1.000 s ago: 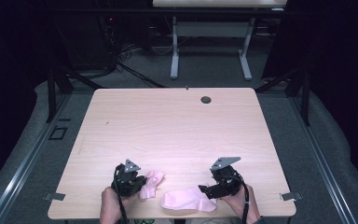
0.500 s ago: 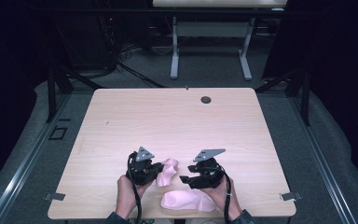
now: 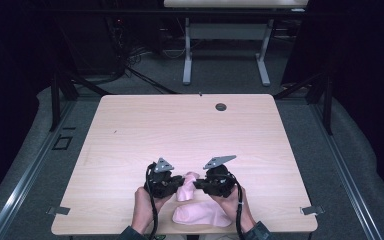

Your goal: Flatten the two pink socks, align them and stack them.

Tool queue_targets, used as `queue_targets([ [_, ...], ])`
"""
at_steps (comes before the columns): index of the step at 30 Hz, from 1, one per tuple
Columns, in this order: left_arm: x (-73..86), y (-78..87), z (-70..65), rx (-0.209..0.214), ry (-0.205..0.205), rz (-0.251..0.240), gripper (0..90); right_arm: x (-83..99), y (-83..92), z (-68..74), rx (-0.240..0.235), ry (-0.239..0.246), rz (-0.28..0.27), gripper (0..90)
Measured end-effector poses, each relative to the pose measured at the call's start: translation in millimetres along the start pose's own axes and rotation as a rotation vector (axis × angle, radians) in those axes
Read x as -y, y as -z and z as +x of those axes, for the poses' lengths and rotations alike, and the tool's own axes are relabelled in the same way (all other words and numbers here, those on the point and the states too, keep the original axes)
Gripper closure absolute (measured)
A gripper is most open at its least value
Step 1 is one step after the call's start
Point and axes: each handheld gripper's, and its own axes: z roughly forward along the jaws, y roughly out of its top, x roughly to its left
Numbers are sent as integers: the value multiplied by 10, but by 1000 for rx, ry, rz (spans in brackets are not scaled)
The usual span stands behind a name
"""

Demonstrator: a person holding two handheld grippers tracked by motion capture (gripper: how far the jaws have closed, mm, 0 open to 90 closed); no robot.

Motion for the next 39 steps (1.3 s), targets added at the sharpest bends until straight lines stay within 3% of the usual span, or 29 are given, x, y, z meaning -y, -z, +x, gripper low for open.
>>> queue_targets([
  [3, 8, 31, 8, 0, -22, -6, 687, -2, 57, -25, 14, -2, -4, 861],
  [8, 79, 114, 113, -22, -25, -1, 622, -51, 209, -92, 33, 5, -7, 861],
  [10, 110, 94, 135, -9, -14, 4, 581, -88, 265, -107, 37, 6, -18, 862],
  [14, 139, 1, 115, -8, -40, 26, 493, -182, 353, -103, 41, 23, -33, 861],
  [20, 91, -133, 166, 35, -48, -9, 423, -336, 495, -33, 27, 45, -52, 861],
  [26, 13, -228, 205, 100, -78, -57, 364, -448, 664, 35, -19, 75, -86, 860],
  [29, -28, -300, 218, 158, -87, -111, 451, -461, 700, 32, -47, 75, -85, 860],
  [33, -74, -417, 195, 241, -110, -145, 740, -430, 689, -21, -64, 62, -74, 860],
  [36, -98, -482, 159, 257, -120, -145, 891, -393, 678, -73, -65, 49, -66, 859],
  [39, -96, -490, 137, 250, -126, -149, 900, -353, 680, -134, -59, 31, -58, 858],
])
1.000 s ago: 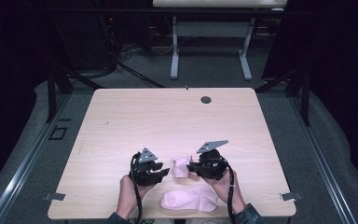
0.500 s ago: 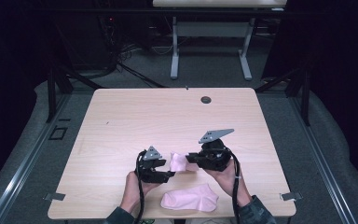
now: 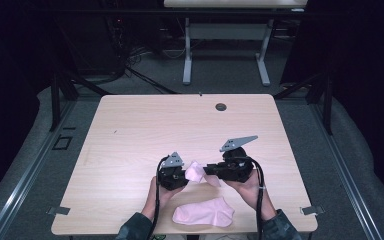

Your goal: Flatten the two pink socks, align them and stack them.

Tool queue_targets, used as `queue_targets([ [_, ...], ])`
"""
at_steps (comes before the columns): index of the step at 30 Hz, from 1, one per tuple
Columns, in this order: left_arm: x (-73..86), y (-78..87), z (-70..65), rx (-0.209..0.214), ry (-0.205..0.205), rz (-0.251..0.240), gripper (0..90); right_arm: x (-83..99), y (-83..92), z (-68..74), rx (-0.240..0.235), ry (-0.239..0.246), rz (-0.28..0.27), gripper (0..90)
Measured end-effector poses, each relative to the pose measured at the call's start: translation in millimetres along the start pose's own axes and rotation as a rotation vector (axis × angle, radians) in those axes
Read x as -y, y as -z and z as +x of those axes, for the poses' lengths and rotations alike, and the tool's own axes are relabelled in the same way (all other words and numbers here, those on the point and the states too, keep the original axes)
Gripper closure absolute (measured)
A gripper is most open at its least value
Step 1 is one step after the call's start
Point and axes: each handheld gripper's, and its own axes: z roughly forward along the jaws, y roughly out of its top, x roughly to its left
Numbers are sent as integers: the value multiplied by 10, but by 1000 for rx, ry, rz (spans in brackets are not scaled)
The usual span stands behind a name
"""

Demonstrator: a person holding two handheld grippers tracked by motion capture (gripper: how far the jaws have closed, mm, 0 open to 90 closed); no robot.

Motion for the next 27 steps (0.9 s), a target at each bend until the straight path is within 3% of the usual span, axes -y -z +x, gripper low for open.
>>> queue_targets([
  [4, 0, 92, -11, -76, -28, -12, 900, 47, 0, -119, 17, -23, 34, 855],
  [8, -21, 240, -37, -163, -83, -35, 900, 76, -50, -235, 77, -38, 100, 854],
  [12, -39, 305, -57, -190, -113, -14, 900, 61, -123, -302, 74, -44, 132, 854],
  [15, -17, 318, -59, -187, -110, 0, 890, 30, -161, -318, 65, -46, 127, 854],
  [16, -5, 320, -62, -170, -102, 5, 816, 20, -168, -319, 62, -50, 123, 854],
  [17, 0, 312, -76, -172, -102, 23, 669, 9, -167, -327, 56, -49, 119, 853],
  [18, 5, 304, -96, -178, -112, 31, 579, 2, -170, -326, 49, -58, 106, 853],
  [22, -2, 214, -230, -216, -187, 78, 359, -14, -177, -312, 41, -72, 79, 852],
  [25, -13, 116, -273, -257, -216, 114, 349, -7, -195, -306, 24, -84, 64, 852],
  [27, -18, 72, -268, -279, -228, 117, 430, -6, -210, -305, 7, -85, 66, 852],
])
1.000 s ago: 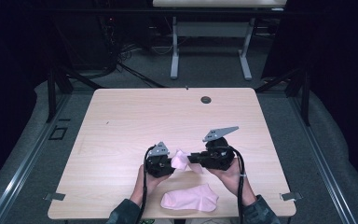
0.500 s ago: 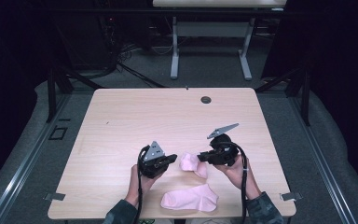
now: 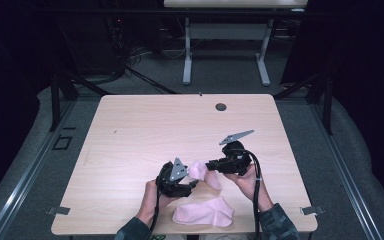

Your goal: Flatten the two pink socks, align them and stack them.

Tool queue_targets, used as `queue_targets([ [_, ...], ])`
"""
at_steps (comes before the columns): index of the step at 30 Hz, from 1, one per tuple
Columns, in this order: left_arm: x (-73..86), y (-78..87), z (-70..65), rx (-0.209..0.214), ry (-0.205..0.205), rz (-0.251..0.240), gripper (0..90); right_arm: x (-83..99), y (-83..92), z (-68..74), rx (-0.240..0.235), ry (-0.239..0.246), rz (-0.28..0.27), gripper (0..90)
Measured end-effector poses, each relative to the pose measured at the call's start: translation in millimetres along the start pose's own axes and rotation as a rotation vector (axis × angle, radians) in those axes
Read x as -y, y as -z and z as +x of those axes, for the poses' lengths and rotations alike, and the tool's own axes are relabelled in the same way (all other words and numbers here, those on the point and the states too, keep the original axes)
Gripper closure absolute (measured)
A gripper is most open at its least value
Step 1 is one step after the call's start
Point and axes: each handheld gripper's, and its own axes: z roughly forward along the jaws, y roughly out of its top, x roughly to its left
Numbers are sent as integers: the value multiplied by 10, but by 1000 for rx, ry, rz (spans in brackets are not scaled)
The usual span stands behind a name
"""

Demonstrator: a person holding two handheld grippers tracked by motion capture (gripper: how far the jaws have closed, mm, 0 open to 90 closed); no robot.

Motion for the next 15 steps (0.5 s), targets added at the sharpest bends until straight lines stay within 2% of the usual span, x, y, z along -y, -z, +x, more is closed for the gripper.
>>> queue_targets([
  [1, -5, -4, 6, 2, -7, -12, 484, -2, -11, 4, -6, 3, -4, 852],
  [3, -14, 5, 6, -8, -15, -28, 655, -11, -29, 18, -8, 9, 4, 852],
  [5, -19, 25, 8, 3, -29, -37, 783, -18, -43, 14, -9, 11, 9, 851],
  [6, -22, 37, 8, -5, -38, -38, 835, -18, -52, 5, -15, 10, 11, 850],
  [10, -40, 97, 65, -2, -19, -29, 879, 13, -77, -13, -8, 4, 21, 804],
  [13, -58, 173, 155, -6, 16, -30, 881, 75, -87, -26, 32, 1, 43, 646],
  [15, -64, 218, 177, -4, 24, -33, 881, 148, -103, -18, 50, 19, 64, 601],
])
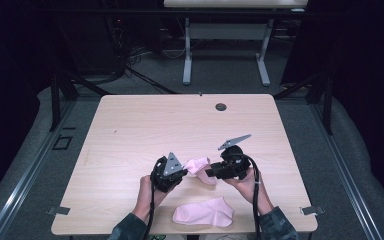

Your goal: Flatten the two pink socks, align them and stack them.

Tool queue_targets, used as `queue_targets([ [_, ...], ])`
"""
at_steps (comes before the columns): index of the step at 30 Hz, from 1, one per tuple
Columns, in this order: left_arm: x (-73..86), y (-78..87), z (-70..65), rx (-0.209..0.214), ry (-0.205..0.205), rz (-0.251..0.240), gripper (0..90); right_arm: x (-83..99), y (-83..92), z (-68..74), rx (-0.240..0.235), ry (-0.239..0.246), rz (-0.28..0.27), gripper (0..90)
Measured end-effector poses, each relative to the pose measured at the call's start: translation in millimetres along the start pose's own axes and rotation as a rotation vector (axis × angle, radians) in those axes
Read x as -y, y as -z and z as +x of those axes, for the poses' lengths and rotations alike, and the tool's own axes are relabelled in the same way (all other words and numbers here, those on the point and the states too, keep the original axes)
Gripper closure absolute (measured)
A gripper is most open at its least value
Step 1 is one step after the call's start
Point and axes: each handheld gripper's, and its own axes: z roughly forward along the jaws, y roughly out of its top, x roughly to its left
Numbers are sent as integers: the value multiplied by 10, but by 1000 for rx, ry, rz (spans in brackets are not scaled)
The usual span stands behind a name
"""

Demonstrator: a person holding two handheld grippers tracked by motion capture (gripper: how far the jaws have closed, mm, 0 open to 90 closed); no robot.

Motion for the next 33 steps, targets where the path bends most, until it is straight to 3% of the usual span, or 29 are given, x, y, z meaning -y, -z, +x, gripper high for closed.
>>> queue_targets([
  [2, -3, 38, 3, 6, -8, 11, 881, 107, -101, 22, 33, 24, 50, 512],
  [5, -2, 67, -14, 12, -17, 19, 880, 197, -312, 30, 110, 56, 107, 512],
  [7, 4, 98, -39, 17, -22, 20, 881, 218, -450, 0, 138, 58, 131, 614],
  [9, 13, 141, -72, 18, -33, 20, 880, 218, -572, -68, 171, 48, 101, 739],
  [12, 12, 200, -151, 34, -62, 23, 880, 137, -652, -204, 209, 46, 64, 780],
  [14, 0, 210, -216, 57, -72, 30, 880, 62, -679, -271, 193, 34, 36, 755],
  [17, -5, 136, -340, 101, -81, 72, 877, -25, -700, -365, 177, 13, 61, 564],
  [18, -1, 106, -363, 109, -85, 83, 875, -19, -678, -390, 195, -1, 69, 529],
  [20, 17, 9, -427, 132, -68, 105, 871, 35, -589, -462, 185, -46, 94, 444],
  [23, 19, -149, -486, 148, -44, 152, 848, 143, -417, -538, 227, -97, 119, 383],
  [26, 9, -287, -521, 177, -20, 190, 723, 275, -203, -585, 269, -143, 125, 386],
  [29, -18, -315, -529, 173, -2, 208, 552, 379, -48, -584, 290, -184, 111, 381],
  [31, -46, -262, -484, 171, 2, 211, 466, 450, 31, -513, 270, -206, 96, 378],
  [33, -89, -204, -385, 165, 15, 214, 416, 511, 62, -400, 214, -208, 79, 381],
])
